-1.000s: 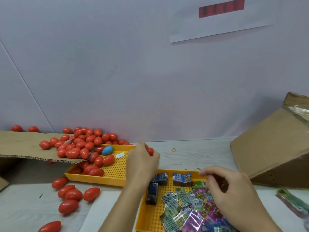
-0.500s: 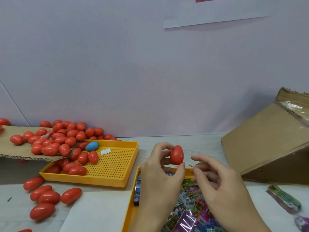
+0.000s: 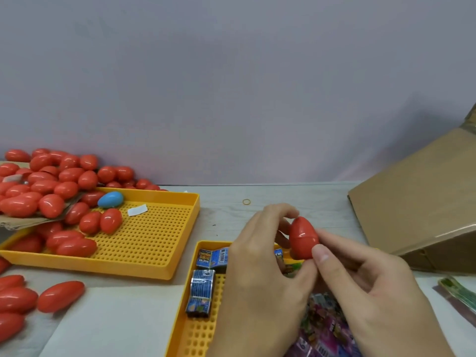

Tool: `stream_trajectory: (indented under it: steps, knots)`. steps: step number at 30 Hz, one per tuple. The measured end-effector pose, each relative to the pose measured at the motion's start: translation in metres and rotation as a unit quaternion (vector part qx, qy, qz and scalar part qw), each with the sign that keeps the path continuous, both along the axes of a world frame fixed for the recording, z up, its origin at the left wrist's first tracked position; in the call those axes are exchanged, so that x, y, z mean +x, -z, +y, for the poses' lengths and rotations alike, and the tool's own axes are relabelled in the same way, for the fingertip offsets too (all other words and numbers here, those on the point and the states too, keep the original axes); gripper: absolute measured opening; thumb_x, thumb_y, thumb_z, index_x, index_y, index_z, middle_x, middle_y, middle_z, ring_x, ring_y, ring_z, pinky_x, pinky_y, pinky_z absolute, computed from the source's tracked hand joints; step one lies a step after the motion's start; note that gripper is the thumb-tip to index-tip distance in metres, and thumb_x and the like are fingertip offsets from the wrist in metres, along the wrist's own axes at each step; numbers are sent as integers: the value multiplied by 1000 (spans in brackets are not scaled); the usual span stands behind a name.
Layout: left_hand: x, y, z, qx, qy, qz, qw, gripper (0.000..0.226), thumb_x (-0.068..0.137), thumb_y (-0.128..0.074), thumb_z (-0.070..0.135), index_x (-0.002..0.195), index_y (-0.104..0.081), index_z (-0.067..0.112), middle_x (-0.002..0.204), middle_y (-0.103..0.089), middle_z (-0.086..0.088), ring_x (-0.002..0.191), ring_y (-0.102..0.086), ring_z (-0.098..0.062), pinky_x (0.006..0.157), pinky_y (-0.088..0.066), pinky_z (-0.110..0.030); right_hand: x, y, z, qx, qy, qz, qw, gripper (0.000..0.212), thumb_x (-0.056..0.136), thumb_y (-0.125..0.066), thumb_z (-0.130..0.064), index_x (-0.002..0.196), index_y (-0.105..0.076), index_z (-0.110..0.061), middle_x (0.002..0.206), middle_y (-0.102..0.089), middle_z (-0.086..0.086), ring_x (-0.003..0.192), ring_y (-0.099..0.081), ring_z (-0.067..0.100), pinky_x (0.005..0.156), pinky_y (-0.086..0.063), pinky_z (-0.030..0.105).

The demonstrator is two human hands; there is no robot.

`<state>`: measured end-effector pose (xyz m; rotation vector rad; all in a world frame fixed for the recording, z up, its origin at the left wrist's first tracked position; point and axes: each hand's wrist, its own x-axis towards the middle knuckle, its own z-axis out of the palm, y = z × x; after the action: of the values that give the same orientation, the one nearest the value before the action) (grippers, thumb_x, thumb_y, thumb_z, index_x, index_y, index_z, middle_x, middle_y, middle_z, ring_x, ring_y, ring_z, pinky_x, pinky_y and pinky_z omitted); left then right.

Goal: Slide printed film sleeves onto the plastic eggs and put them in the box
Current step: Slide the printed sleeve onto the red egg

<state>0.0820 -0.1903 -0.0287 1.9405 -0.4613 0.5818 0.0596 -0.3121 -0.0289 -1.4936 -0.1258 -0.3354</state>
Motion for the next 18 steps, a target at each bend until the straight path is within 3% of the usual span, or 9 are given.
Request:
stream_trajectory:
  steps: [3,5,8,11,15,18]
  knots:
    - [1,1,-1,-2,1,0,1000,34,71,-72,23,101,-63,36,92,-63,18,89,-62,-7,59,-48,-15,0,-2,-1,14,-22,0,1000,23,72,-61,-15,76,-80,-27,81,-78,-1,74,-75,11,57,-54,13]
    - [1,0,-1,-12,2,2,1000,32,70,-73,22,98,-64,35,90,-64,16,88,-63,-9,56,-49,-17,0,-1,-2,6,-29,1,1000,29,78,-60,-11,79,-81,-31,82,-78,-1,76,-75,11,59,-54,13]
    - [1,-2,-2,-20,3,1,1000,29,69,-75,23,94,-65,34,86,-65,14,85,-63,-11,54,-50,-20,1,-2,-3,-5,-35,-5,999,33,75,-59,-21,89,-76,-46,83,-78,-2,78,-75,15,62,-56,16]
    - [0,-4,-3,-23,0,0,1000,26,68,-75,23,89,-64,34,83,-65,14,82,-64,-13,55,-51,-24,1,0,-5,8,-54,-9,998,32,76,-59,-26,96,-76,-44,89,-78,-1,86,-75,18,69,-58,21]
    - [-1,-4,-4,-40,-4,3,999,25,67,-77,21,85,-64,31,82,-64,13,80,-64,-13,56,-51,-29,3,3,-5,29,-82,-7,996,25,91,-64,-19,102,-76,-37,97,-78,1,94,-74,20,76,-58,24]
    - [-2,-5,-4,-45,-4,6,999,24,66,-77,22,84,-64,30,82,-65,13,81,-64,-13,56,-51,-26,5,6,-5,47,-91,4,995,32,87,-54,-20,103,-77,-36,99,-77,4,96,-74,23,78,-58,27]
